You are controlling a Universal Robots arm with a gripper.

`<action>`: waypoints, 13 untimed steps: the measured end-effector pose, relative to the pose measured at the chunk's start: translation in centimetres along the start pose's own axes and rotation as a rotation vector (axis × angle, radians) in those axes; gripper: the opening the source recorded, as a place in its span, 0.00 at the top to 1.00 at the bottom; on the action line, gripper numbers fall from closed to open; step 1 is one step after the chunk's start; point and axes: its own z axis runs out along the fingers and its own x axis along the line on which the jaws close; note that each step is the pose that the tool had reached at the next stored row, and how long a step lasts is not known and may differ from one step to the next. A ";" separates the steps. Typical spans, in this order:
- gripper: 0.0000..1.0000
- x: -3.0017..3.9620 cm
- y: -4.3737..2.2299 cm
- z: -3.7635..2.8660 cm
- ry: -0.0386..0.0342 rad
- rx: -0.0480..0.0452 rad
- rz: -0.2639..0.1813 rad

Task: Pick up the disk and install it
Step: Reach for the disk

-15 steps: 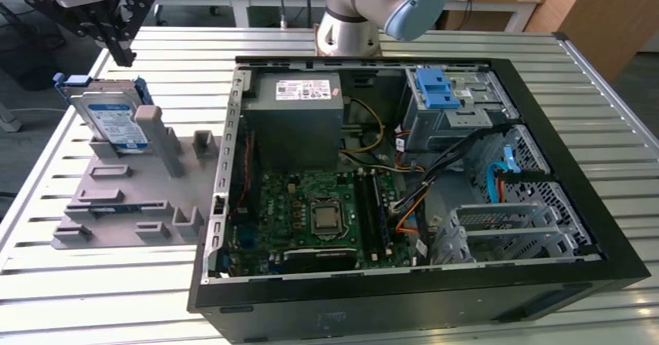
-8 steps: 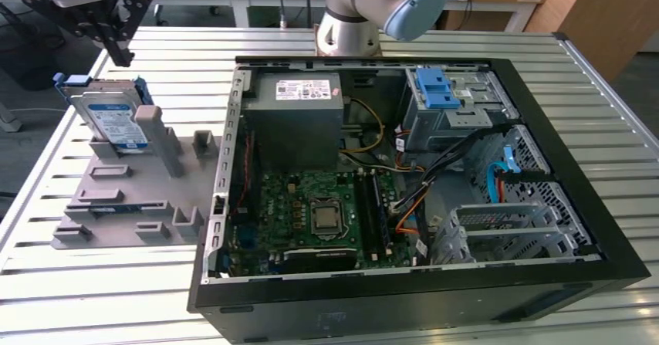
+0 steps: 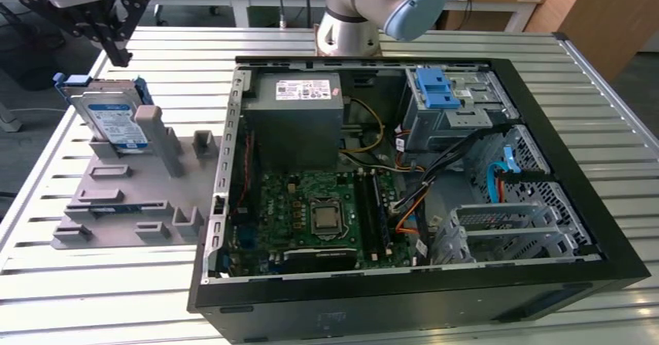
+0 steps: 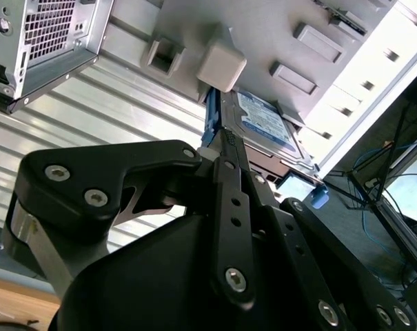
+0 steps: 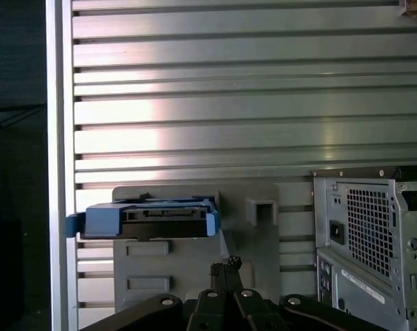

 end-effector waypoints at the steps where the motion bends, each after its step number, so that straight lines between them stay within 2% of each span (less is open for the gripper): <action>1: 0.89 0.04 0.00 0.00 0.0000 0.0000 0.000; 6: 0.89 0.26 -0.01 0.03 0.0001 0.0000 0.000; 11: 0.89 0.76 -0.04 0.05 0.0000 0.0000 0.000; 12: 0.89 0.99 -0.05 0.05 0.0001 0.0000 0.000; 13: 0.89 1.76 -0.09 0.09 0.0001 0.0000 0.000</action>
